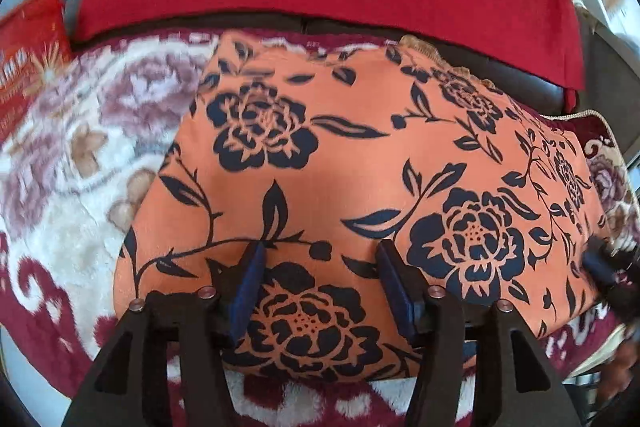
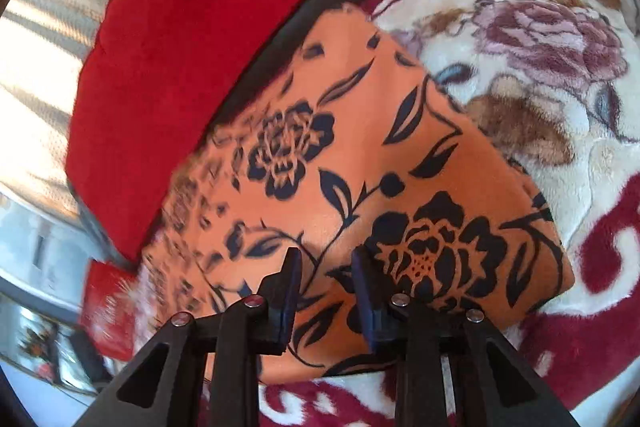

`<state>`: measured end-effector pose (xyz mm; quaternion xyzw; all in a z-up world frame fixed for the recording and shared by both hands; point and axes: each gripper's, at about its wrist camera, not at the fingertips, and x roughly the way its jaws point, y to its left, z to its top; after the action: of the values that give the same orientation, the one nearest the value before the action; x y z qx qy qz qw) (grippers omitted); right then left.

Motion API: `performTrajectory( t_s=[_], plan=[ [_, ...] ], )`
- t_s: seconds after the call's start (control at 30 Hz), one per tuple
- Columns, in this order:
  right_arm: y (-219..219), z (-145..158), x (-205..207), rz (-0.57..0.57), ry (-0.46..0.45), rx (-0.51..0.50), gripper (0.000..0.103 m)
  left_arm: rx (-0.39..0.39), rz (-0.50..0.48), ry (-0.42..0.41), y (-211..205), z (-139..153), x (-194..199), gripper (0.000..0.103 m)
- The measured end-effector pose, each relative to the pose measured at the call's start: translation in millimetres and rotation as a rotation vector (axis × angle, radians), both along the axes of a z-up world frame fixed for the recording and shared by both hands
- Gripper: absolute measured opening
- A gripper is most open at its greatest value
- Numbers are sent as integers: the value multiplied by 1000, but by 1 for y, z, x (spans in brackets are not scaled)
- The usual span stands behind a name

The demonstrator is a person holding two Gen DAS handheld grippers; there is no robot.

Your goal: Fold small clothes

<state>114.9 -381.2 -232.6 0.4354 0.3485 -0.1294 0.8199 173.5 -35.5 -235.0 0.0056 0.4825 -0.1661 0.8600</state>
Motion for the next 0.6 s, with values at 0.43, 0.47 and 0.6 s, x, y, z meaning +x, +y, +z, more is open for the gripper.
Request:
performTrajectory(
  t_s=[0.43, 0.47, 0.6],
  plan=[
    [-27, 3, 136, 80, 62, -39, 44, 76, -33, -75, -21, -8, 0, 68],
    [-25, 7, 136, 75, 37, -80, 46, 75, -32, -75, -19, -7, 0, 68],
    [-5, 23, 128, 110, 17, -132, 52, 81, -31, -79, -18, -5, -1, 68]
  ],
)
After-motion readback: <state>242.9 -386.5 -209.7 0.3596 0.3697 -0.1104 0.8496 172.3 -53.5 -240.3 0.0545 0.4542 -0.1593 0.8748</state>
